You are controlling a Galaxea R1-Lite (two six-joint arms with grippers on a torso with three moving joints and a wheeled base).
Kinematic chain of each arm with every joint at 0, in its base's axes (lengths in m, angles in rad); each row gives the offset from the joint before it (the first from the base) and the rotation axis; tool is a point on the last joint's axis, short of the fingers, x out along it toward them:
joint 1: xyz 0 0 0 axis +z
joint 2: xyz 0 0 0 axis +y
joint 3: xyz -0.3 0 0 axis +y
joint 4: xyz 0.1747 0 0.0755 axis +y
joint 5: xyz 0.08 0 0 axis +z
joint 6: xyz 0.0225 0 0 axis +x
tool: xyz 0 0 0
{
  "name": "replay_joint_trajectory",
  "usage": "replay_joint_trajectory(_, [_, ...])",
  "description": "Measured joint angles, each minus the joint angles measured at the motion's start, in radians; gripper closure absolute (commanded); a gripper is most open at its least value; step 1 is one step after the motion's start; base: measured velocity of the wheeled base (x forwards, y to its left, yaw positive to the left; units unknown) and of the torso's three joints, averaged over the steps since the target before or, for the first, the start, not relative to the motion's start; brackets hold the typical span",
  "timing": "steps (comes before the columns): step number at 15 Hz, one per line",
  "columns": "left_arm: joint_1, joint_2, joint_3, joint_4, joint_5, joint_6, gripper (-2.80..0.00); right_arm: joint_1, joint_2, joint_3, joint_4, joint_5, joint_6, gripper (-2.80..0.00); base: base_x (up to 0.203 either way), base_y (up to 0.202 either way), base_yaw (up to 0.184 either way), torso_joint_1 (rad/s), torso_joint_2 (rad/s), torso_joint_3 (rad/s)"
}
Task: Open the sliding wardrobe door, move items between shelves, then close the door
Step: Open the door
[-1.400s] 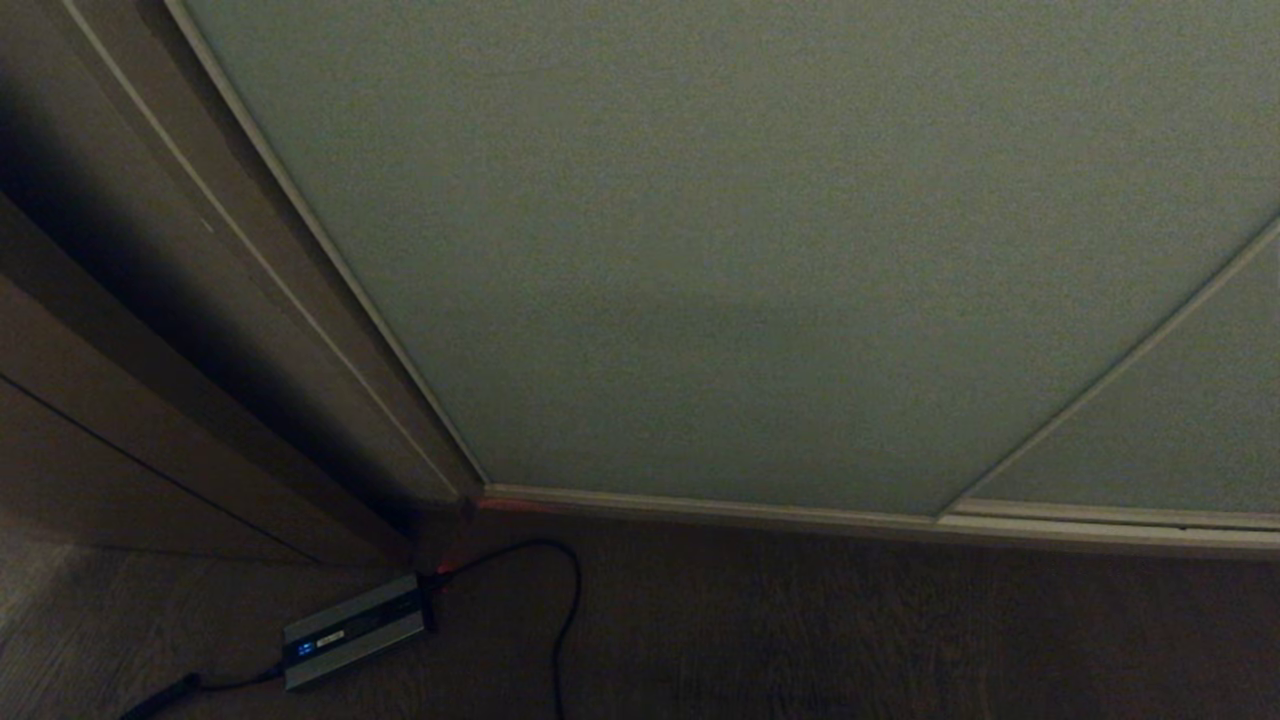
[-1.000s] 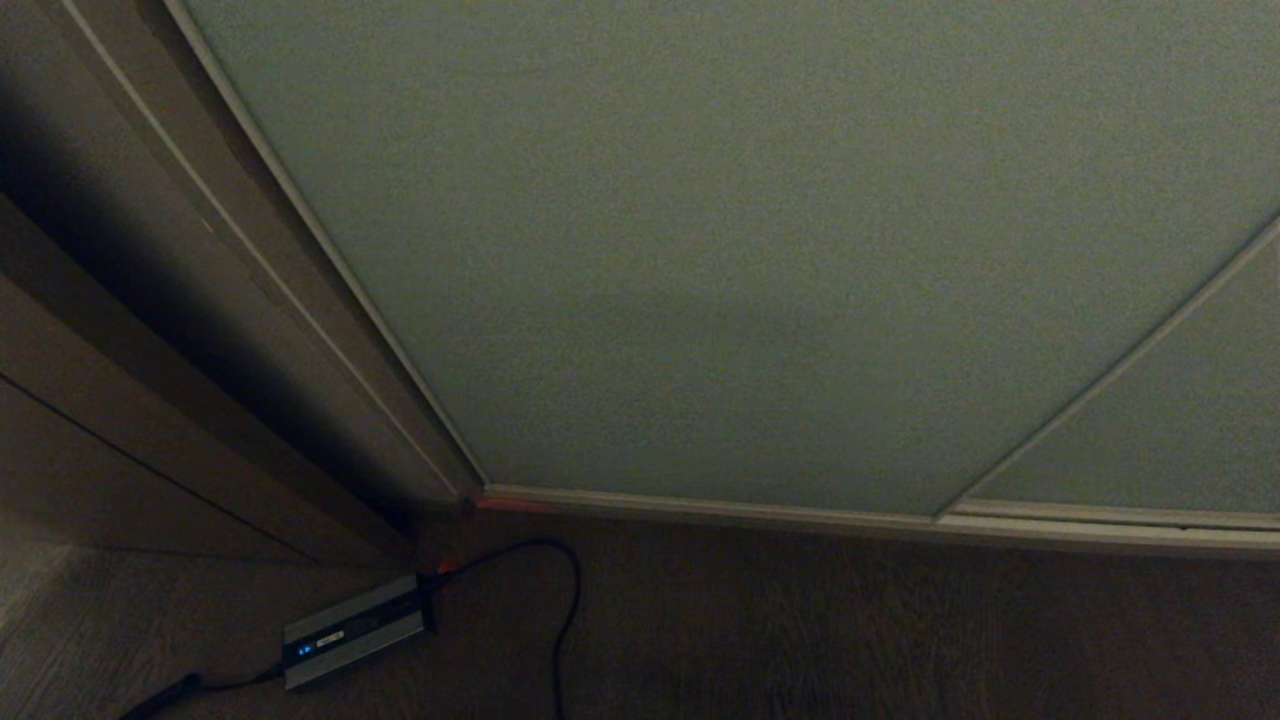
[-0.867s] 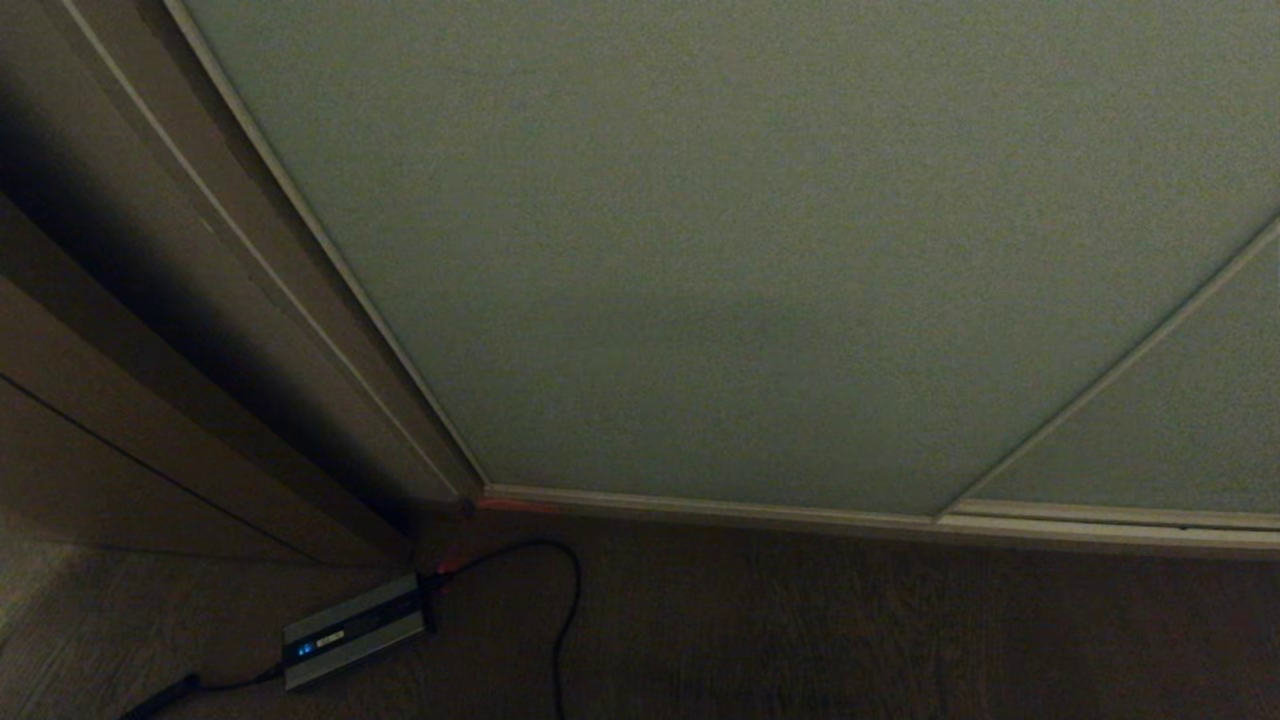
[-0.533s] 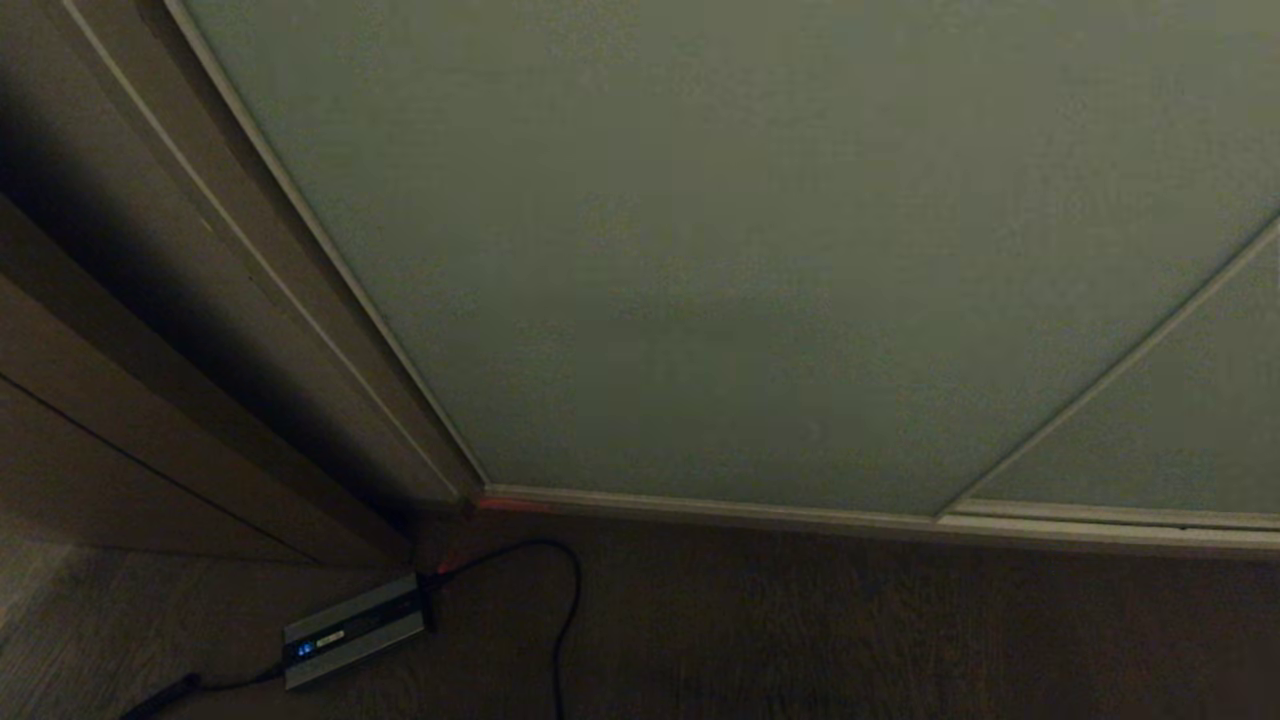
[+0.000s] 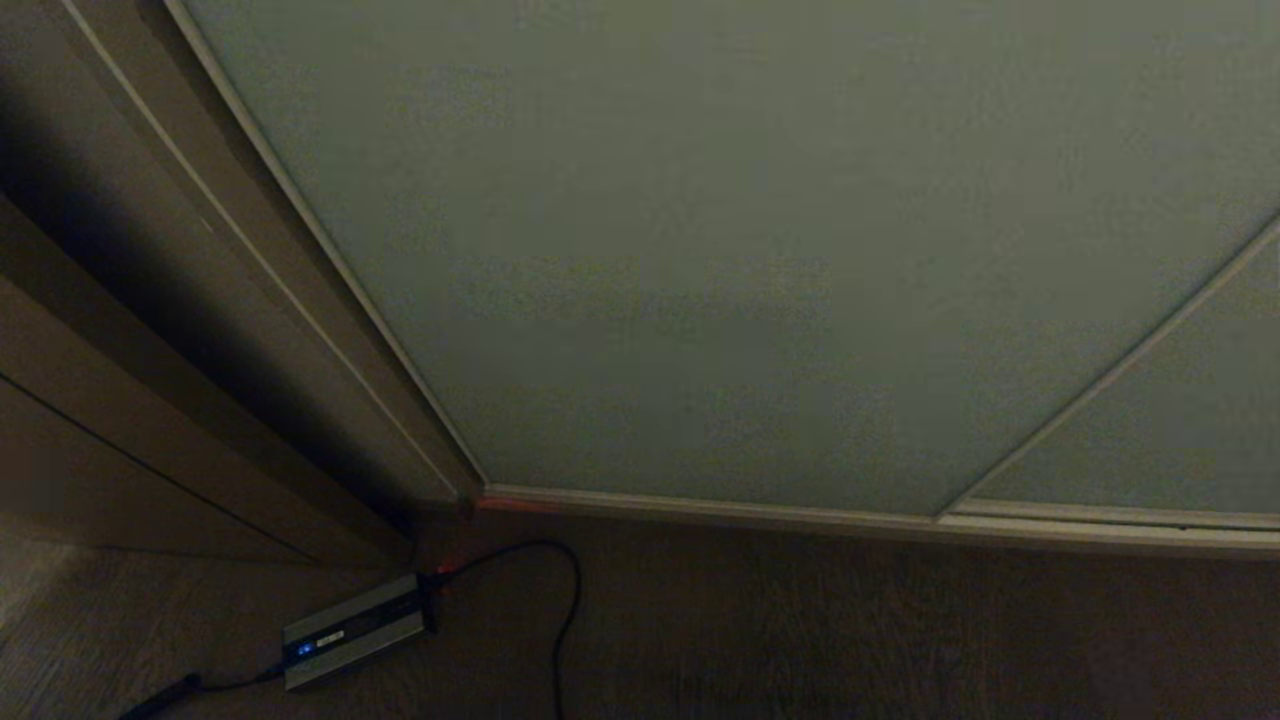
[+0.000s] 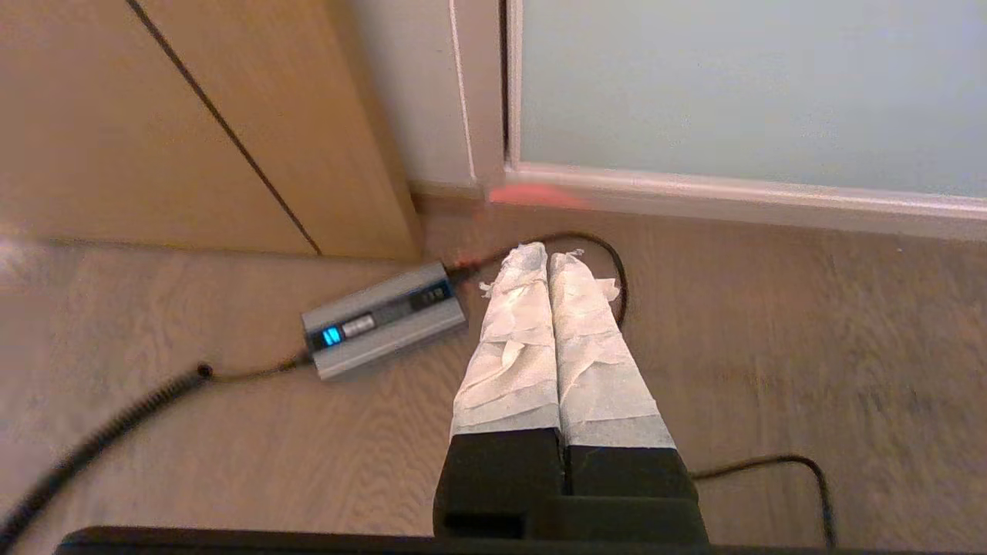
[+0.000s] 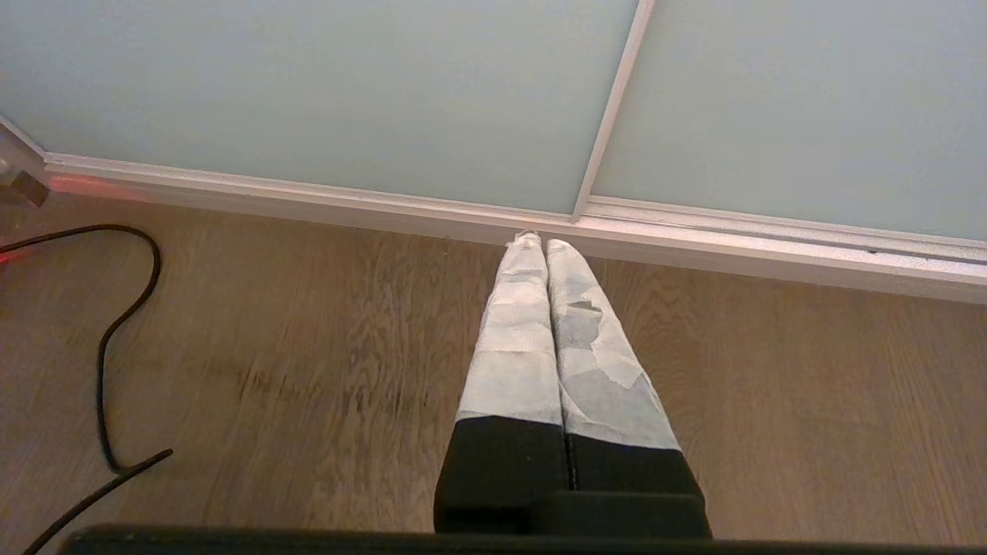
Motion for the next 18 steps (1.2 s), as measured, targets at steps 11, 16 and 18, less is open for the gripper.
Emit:
replay_joint_trajectory(11, [0.030,0.307,-0.477,-0.170,0.038,0.040,0.00,0.000,0.000,0.000,0.000,0.000,0.000,0.00,0.000,0.000,0.000,0.000,0.00,0.000])
replay_joint_trajectory(16, [0.101,0.719,-0.801,-0.517,0.132,0.027,0.00,0.000,0.000,0.000,0.000,0.000,0.000,0.00,0.000,0.000,0.000,0.000,0.00,0.000])
replay_joint_trajectory(18, [0.115,0.856,-0.873,-0.649,0.149,0.024,0.00,0.000,0.000,0.000,0.000,0.000,0.000,0.00,0.000,0.000,0.000,0.000,0.00,0.000])
